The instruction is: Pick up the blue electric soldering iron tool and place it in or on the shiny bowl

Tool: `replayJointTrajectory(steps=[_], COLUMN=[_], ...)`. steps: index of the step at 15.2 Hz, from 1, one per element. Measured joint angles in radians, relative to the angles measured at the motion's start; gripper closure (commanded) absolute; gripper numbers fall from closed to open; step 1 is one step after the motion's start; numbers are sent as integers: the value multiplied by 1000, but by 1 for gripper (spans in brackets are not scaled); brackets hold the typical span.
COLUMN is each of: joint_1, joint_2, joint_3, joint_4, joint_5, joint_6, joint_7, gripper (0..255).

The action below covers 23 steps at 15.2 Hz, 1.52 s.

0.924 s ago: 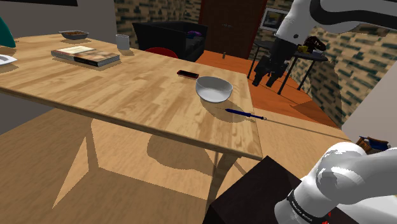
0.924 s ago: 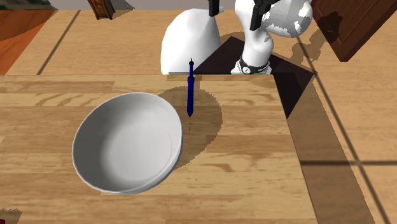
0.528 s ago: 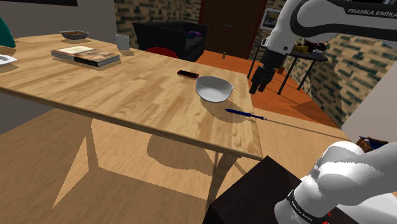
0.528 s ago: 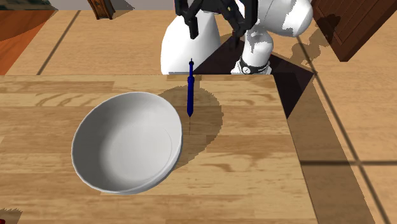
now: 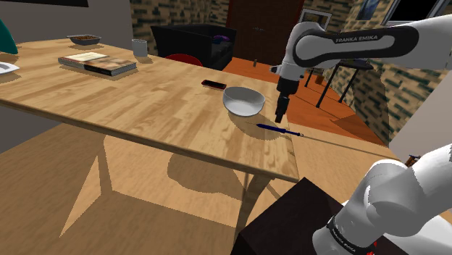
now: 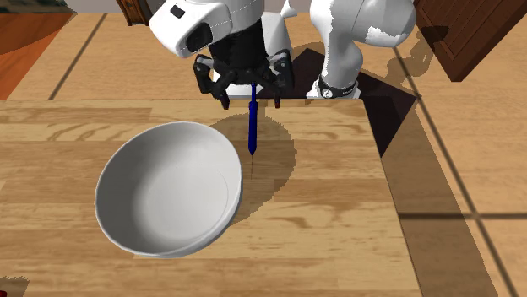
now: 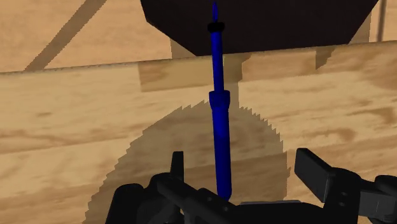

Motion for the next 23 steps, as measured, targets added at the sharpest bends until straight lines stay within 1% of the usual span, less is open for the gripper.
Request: replayJointTrajectory(steps=[3, 8, 15, 16, 18, 23], joint_1=[10, 13, 13, 13, 10, 11], joint_2=[32, 44, 46, 46, 43, 39], joint_3=[-10, -12, -13, -13, -15, -14], joint_4=[-18, -75, -85, -85, -79, -83], joint_5=[-7, -7, -7, -7, -17, -10], joint_6=[39, 106, 118, 118, 129, 128], joint_7=[-58, -65, -66, -66, -66, -64], gripper=[0, 0, 0, 255, 255, 255])
